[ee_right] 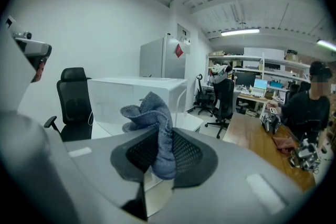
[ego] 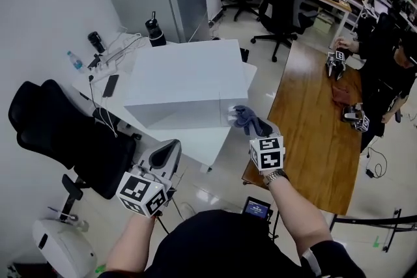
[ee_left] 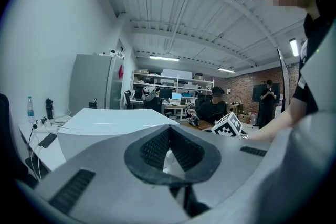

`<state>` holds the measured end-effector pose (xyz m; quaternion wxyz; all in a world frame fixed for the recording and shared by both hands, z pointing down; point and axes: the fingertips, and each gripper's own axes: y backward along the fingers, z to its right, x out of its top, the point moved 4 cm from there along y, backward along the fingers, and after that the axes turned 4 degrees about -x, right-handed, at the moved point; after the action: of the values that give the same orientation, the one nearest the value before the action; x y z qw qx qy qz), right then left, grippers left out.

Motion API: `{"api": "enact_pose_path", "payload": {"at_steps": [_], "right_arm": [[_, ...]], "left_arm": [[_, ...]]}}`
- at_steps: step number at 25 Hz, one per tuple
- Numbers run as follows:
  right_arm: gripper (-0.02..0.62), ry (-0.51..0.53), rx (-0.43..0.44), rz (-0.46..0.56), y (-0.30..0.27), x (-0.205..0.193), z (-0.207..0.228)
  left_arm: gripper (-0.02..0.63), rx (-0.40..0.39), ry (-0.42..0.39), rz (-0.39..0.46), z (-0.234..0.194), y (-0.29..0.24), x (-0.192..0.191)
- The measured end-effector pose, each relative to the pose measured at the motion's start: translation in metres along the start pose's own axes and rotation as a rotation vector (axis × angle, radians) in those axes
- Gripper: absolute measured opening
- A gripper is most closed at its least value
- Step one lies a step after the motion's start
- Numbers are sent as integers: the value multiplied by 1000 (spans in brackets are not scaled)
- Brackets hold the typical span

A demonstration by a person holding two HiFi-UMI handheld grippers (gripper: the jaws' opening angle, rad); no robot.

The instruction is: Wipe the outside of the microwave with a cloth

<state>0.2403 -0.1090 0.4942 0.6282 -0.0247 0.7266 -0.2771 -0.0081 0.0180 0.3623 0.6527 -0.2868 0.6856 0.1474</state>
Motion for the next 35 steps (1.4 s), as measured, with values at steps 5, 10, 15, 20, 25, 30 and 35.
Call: {"api": "enact_pose_path", "payload": {"at_steps": [5,10,15,20,25,30,35], "right_arm": [[72,-5,53,74,32,27,-1],[72,16,165,148,68,58,-19],[72,43,361,186,101,78,-49],[72,79,587,206,128,87,-82],[72,152,762,234,147,93,-108],[72,197,866,236,154,95,-129],[75,251,886,239,152,95,-146]], "left_arm": [[5,-43,-12,-18,16,-12,-6],[51,-126,-18,-33,33,-29,-12],[165,-211,0,-23,47,-40,-14],[251,-284,9,8,60,-38,-12],[267,-355,33,56,67,-27,-6],[217,-382,35,74,72,-11,-3],[123,-298,23,74,64,5,-6]]}}
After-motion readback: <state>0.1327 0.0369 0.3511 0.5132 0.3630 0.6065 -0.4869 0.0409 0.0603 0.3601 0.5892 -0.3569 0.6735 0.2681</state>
